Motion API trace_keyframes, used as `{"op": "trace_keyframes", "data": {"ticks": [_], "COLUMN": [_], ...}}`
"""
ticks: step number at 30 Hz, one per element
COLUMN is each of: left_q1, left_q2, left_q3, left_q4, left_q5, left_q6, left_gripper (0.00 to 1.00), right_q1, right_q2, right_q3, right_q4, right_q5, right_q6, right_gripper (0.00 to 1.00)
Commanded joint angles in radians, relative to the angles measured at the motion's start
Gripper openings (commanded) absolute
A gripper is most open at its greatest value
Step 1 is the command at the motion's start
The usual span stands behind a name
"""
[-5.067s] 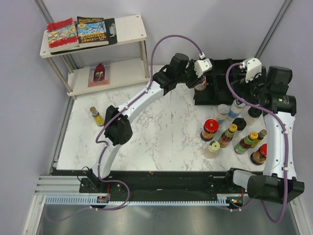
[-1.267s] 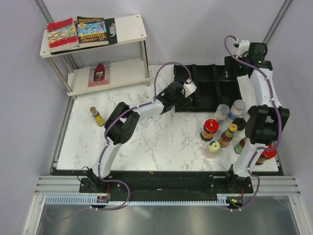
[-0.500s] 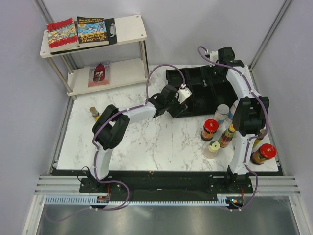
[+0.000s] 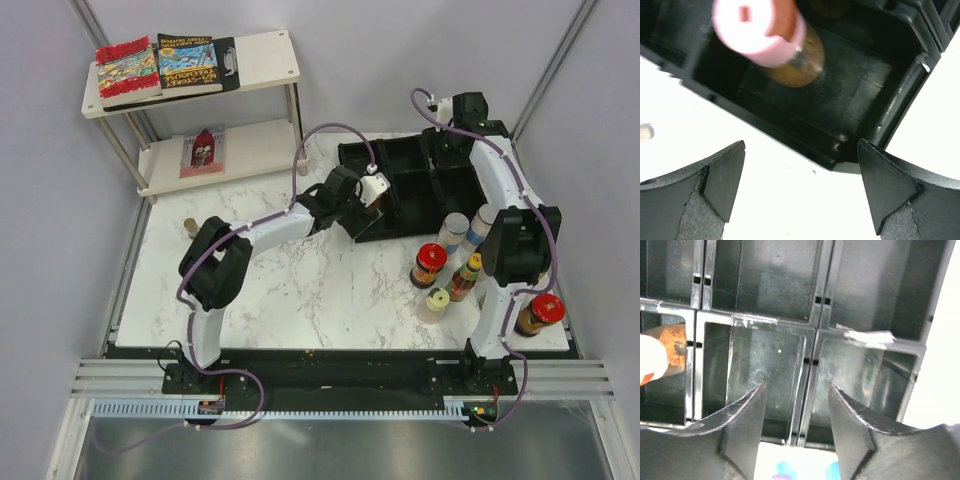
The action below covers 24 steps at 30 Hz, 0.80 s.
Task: Organize the condiment bottles
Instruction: Move the storage box to the center of the board.
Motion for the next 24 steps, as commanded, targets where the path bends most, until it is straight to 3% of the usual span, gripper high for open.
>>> {"op": "trace_keyframes", "data": {"ticks": [1, 3, 7, 14, 24], "left_q1": [0.04, 0.073, 0.133, 0.218, 0.199], "left_q2": [-0.096, -0.099, -0.099, 0.034, 0.355], "left_q3": [0.086, 0.116, 0.175, 0.357, 0.655], "left_q4": [-0.016, -0.022, -0.025, 0.059, 0.128], "left_q5": [-0.04, -0.044, -0.047, -0.065, -0.039], "left_q6": [-0.033, -0.038, -0.013, 0.077, 0.165], "left_gripper": [0.99, 0.99, 0.99, 0.99, 0.99], "right_q1": [-0.002, -0.002, 0.001, 0.015, 0.035], "right_q2": [-0.105, -0.119, -0.154, -0.229, -0.317], "right_q3": [-0.028, -0.043, -0.066, -0.138, -0.217], "right_q4": [-0.012, -0.018, -0.024, -0.029, -0.035], "right_q5": [0.049, 0.059, 0.069, 0.054, 0.053], "right_q6": [0.015, 0.018, 0.017, 0.002, -0.026], "right_gripper": [0.54, 0.48, 0.27, 0.0, 0.0]}}
